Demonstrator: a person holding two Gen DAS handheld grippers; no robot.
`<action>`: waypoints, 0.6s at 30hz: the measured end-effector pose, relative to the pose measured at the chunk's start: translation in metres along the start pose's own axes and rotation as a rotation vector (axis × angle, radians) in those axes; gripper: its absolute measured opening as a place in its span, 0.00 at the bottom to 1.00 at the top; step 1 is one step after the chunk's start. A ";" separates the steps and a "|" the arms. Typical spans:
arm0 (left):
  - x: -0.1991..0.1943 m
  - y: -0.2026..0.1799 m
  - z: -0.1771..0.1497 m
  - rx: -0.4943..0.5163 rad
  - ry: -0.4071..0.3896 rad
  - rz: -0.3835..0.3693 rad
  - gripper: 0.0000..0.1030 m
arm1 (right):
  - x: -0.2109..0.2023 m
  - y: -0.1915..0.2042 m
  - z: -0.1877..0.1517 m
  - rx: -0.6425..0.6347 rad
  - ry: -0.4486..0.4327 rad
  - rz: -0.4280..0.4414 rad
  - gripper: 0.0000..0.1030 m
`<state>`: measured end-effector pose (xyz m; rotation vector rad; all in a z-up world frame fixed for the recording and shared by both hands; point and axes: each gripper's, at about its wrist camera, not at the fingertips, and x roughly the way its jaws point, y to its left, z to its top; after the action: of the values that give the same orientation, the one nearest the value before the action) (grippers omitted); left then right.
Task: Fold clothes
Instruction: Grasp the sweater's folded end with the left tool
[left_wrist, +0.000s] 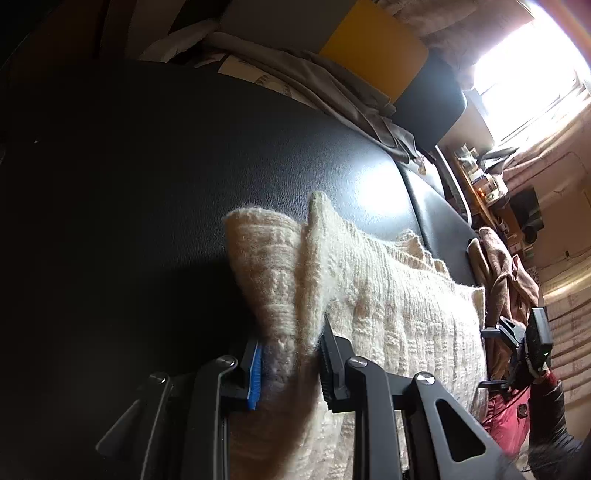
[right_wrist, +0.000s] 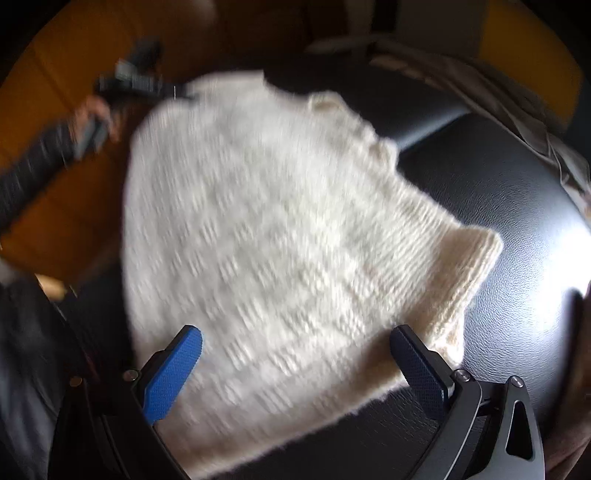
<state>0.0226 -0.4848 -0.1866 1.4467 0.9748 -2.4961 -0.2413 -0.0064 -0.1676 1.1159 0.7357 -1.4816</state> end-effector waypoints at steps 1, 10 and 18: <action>-0.001 -0.001 -0.001 0.003 0.005 -0.012 0.23 | 0.005 0.003 -0.002 -0.035 0.016 -0.023 1.00; -0.036 -0.025 -0.019 -0.068 -0.064 -0.287 0.22 | 0.010 0.004 -0.024 -0.022 -0.059 -0.055 1.00; -0.062 -0.097 -0.025 -0.085 -0.136 -0.434 0.21 | 0.005 0.003 -0.047 0.017 -0.146 -0.060 1.00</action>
<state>0.0377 -0.4078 -0.0984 1.1179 1.4801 -2.7499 -0.2261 0.0333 -0.1894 0.9939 0.6609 -1.6046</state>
